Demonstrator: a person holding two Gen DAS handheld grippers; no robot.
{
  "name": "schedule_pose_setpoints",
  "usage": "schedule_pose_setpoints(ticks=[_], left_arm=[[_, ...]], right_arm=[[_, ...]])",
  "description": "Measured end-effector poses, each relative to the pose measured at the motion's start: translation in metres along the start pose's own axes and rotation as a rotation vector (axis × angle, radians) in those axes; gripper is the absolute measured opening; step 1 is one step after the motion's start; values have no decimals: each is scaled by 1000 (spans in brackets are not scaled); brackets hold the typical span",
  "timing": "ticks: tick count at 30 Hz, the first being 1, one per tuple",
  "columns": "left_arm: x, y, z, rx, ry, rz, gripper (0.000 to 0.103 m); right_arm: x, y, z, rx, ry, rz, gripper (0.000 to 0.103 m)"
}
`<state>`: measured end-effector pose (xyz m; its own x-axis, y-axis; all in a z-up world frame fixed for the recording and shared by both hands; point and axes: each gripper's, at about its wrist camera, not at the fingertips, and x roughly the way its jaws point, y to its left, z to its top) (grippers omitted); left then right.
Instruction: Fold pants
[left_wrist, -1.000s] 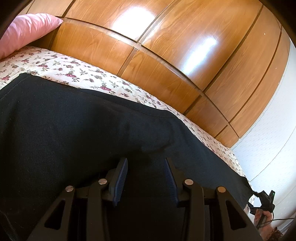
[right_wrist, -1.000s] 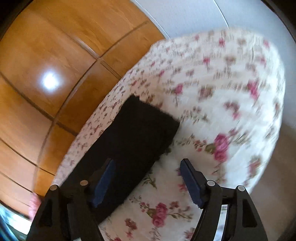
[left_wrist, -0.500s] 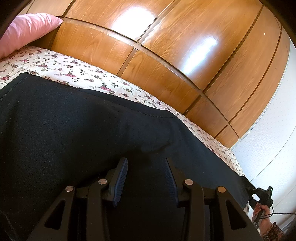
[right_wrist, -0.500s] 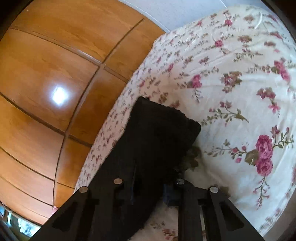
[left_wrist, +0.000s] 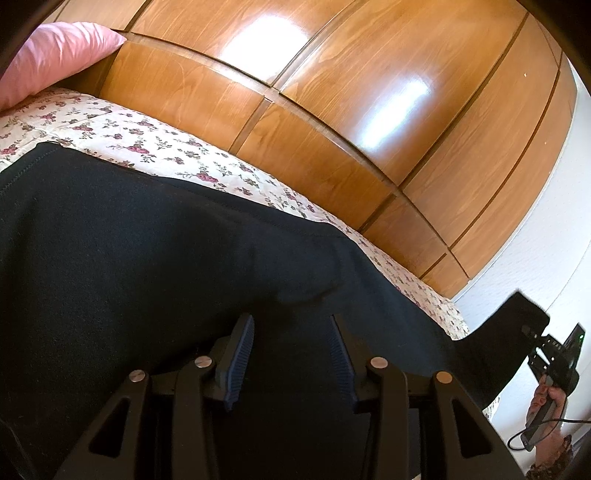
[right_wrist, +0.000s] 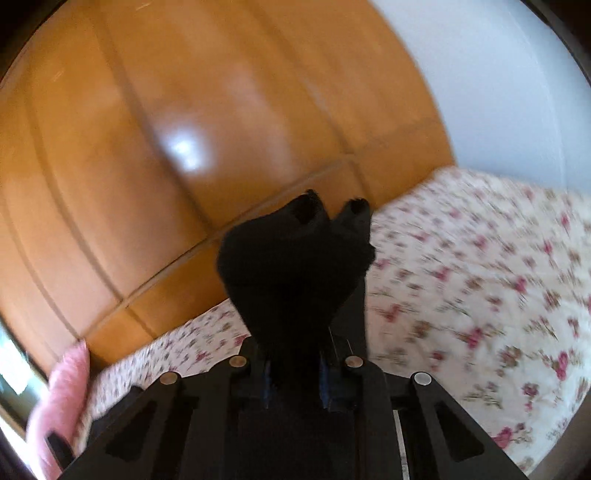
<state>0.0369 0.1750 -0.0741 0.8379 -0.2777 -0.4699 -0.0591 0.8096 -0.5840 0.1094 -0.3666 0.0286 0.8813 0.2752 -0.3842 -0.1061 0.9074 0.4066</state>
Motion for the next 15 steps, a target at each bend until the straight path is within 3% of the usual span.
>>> schedule_pose_setpoints(ticks=[6, 9, 15], left_arm=[[-1, 1, 0, -1, -3, -14, 44], [-1, 1, 0, -2, -4, -17, 44], [-1, 1, 0, -3, -6, -22, 44]], right_arm=[[18, 85, -35, -225, 48, 91, 19], [32, 126, -71, -355, 104, 142, 19], [75, 169, -159, -626, 297, 158, 19]])
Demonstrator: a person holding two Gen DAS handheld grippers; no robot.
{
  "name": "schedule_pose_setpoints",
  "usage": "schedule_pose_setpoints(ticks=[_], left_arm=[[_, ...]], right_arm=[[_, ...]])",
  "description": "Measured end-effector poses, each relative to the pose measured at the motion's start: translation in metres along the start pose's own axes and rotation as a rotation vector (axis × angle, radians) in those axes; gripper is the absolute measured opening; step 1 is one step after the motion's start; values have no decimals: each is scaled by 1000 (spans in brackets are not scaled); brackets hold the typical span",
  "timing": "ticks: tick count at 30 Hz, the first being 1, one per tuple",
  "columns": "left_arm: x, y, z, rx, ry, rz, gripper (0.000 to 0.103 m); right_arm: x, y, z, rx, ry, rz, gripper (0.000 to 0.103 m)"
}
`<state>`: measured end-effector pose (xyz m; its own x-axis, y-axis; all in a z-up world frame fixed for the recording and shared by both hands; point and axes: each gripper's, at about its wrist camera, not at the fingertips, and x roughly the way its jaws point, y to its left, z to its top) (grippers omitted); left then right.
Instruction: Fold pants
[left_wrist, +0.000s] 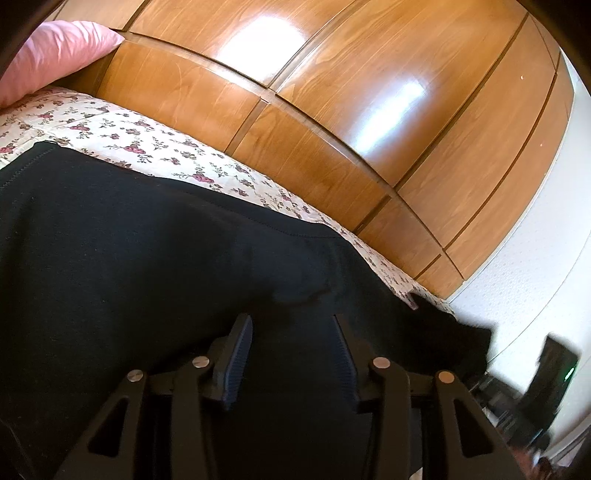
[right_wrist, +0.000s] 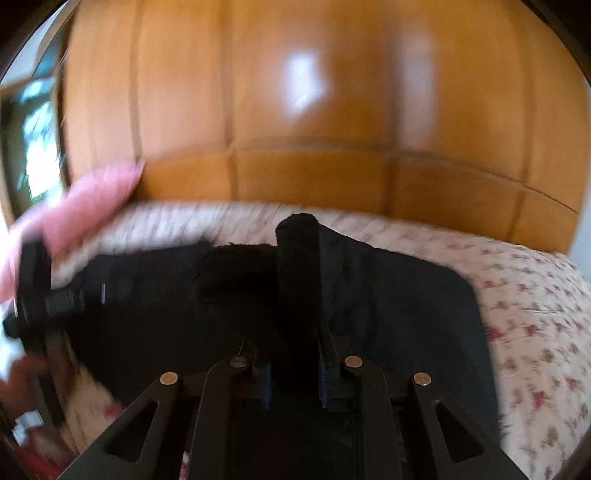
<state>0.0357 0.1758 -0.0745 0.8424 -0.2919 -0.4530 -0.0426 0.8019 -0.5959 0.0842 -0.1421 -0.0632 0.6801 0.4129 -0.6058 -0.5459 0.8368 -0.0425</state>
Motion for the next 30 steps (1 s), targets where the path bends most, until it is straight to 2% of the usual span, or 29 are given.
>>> schedule_pose_setpoints(ticks=[1, 3, 5, 6, 9, 10, 12, 15, 16, 18, 20, 21, 22, 26, 29, 30], left_arm=[[0, 0, 0, 0, -1, -2, 44], [0, 0, 0, -1, -2, -5, 45], [0, 1, 0, -1, -2, -5, 45], [0, 1, 0, 0, -2, -4, 45], [0, 1, 0, -1, -2, -6, 45], [0, 1, 0, -2, -3, -7, 45], [-1, 1, -1, -1, -3, -7, 45], [-1, 1, 0, -1, -3, -7, 45], [-1, 1, 0, -1, -3, -7, 45], [-1, 1, 0, -2, -3, -7, 45], [-1, 1, 0, -1, -2, -7, 45], [-1, 1, 0, -1, -2, -7, 45], [0, 1, 0, -1, -2, -6, 45], [0, 1, 0, -1, -2, -7, 45], [0, 1, 0, -1, -2, -6, 45], [0, 2, 0, 0, -1, -7, 45]], right_arm=[[12, 8, -12, -31, 41, -11, 19], [13, 10, -22, -77, 14, -28, 21], [10, 7, -23, -96, 17, 7, 24], [9, 4, -23, -89, 25, 37, 29], [-4, -10, -17, -10, 52, 197, 50], [-14, -20, -14, 44, 41, 290, 55], [-32, -32, -11, 89, -23, 358, 58], [-53, -52, 0, 141, -136, 305, 68], [-54, -63, 6, 169, -162, 227, 68], [-43, -76, 15, 200, -144, 114, 67], [-19, -89, 21, 226, -81, 7, 51], [-6, -91, 23, 230, -46, -18, 44], [12, -92, 23, 234, 4, -53, 42], [49, -72, 22, 190, 58, -43, 43], [58, -29, 18, 32, 78, 3, 43], [54, -16, 14, -13, 72, 1, 40]])
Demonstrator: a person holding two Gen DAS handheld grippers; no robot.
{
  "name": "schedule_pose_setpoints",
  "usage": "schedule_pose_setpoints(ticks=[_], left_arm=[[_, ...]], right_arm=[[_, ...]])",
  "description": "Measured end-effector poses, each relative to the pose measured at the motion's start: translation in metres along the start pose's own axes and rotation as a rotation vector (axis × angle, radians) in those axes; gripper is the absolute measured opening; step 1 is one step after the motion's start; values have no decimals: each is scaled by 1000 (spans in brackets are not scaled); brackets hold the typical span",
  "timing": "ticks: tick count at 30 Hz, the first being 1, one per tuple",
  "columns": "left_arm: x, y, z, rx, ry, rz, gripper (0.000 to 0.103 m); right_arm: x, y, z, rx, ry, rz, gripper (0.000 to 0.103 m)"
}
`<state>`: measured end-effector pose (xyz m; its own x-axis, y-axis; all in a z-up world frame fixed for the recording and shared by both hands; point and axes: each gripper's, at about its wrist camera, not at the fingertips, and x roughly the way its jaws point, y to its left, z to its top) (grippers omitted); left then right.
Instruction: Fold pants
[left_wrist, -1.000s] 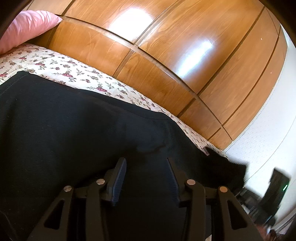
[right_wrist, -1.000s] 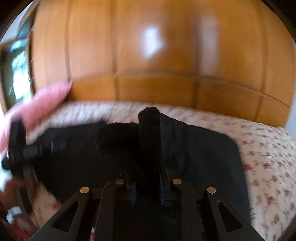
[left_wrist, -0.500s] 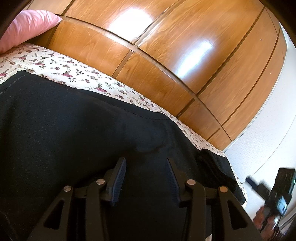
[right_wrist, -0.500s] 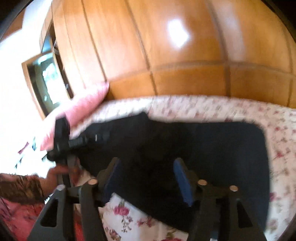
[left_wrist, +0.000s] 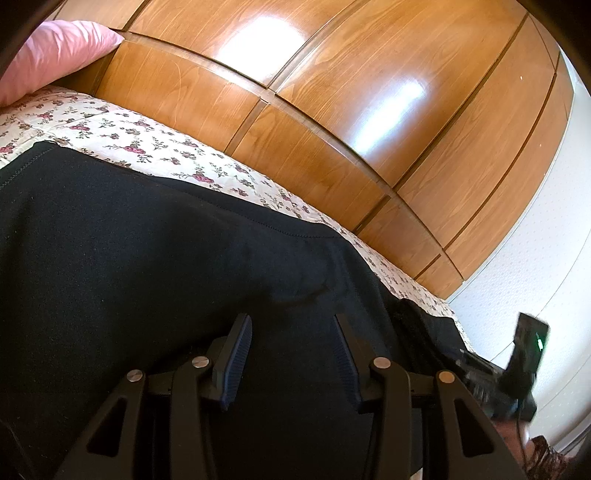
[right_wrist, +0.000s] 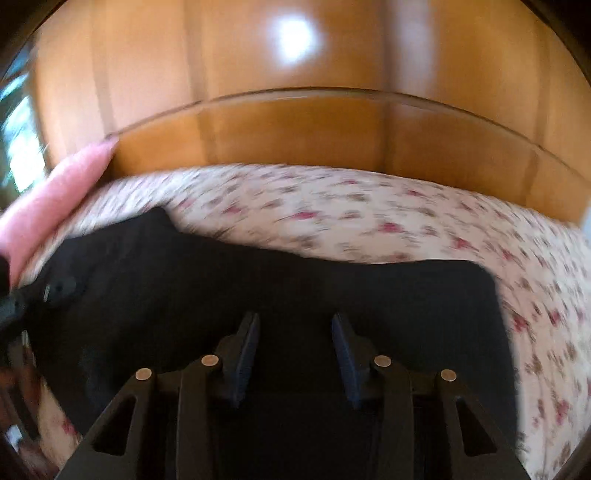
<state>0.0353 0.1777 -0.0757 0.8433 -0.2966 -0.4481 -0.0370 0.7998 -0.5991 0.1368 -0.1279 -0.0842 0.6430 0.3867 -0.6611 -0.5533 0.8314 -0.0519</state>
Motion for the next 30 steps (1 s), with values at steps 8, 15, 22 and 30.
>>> schedule_pose_setpoints(ticks=[8, 15, 22, 30], left_arm=[[-1, -1, 0, 0, 7, 13, 45], [-32, -9, -2, 29, 2, 131, 50], [-95, 12, 0, -61, -166, 321, 63], [-135, 57, -4, -253, -258, 430, 66]], right_arm=[[-19, 2, -27, 44, -55, 106, 17], [-37, -10, -22, 204, -83, 211, 19], [-28, 29, -26, 62, -38, 201, 19], [-27, 21, -35, 103, -87, 221, 19]])
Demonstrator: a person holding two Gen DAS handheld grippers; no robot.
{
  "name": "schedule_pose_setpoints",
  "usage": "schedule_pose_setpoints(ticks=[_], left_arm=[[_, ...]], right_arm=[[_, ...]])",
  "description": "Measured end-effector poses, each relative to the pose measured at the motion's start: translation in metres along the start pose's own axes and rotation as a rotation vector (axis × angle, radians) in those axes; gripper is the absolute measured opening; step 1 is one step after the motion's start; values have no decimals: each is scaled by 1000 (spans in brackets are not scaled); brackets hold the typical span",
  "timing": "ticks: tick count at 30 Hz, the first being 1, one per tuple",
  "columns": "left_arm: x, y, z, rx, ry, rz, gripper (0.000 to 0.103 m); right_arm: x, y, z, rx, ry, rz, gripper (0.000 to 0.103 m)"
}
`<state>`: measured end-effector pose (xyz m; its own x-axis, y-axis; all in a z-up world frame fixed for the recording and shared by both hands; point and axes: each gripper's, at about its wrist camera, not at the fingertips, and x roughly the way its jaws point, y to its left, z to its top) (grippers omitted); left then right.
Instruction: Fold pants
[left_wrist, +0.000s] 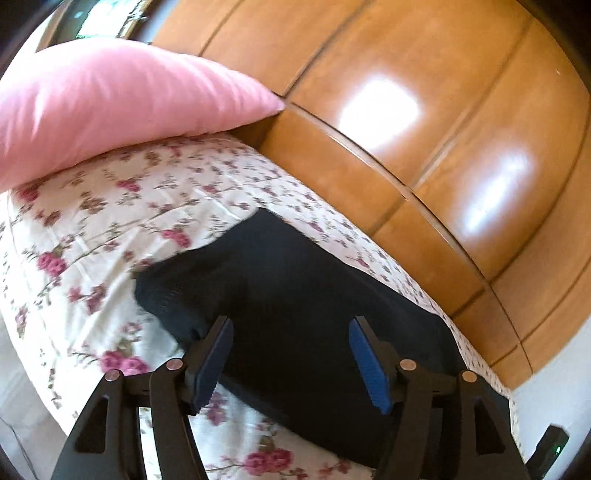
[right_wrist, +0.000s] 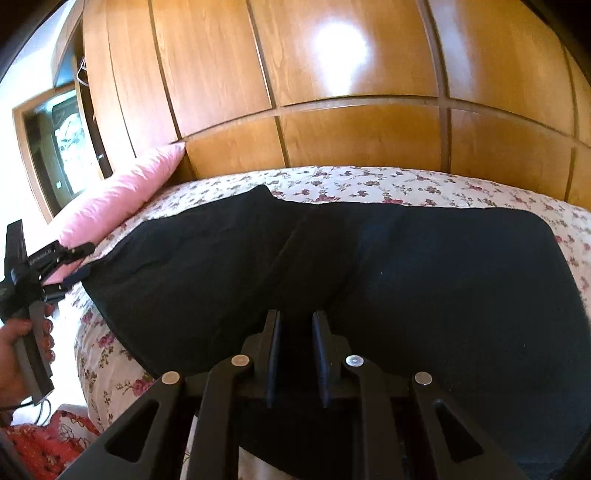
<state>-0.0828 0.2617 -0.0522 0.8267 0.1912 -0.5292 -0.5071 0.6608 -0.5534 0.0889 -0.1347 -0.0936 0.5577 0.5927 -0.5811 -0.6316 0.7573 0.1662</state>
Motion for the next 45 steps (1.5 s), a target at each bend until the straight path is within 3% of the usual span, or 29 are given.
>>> schedule_pose_setpoints(ticks=[4, 7, 13, 16, 26, 31, 41, 43, 45], left_arm=[[-12, -1, 2, 26, -67, 53, 66], [-22, -1, 5, 44, -122, 118, 76], [-2, 23, 5, -35, 7, 158, 76], [9, 32, 1, -80, 73, 112, 76], [19, 21, 1, -20, 67, 141, 76], [23, 18, 1, -71, 111, 20, 76], [34, 16, 5, -78, 115, 3, 76], [36, 23, 11, -127, 116, -17, 73], [30, 38, 14, -238, 118, -59, 68]], right_arm=[[-1, 3, -1, -22, -6, -11, 19], [-1, 2, -1, -13, -7, -7, 19], [-1, 2, -1, -12, -5, -6, 19], [-2, 1, -1, -10, -3, -6, 19], [-3, 0, -1, 8, -1, -7, 19], [-4, 0, -2, 9, -3, -9, 19], [-4, -1, -2, 16, -5, -4, 19], [-4, -1, -2, 16, -3, -3, 19], [-4, -1, -2, 16, -1, -3, 19]])
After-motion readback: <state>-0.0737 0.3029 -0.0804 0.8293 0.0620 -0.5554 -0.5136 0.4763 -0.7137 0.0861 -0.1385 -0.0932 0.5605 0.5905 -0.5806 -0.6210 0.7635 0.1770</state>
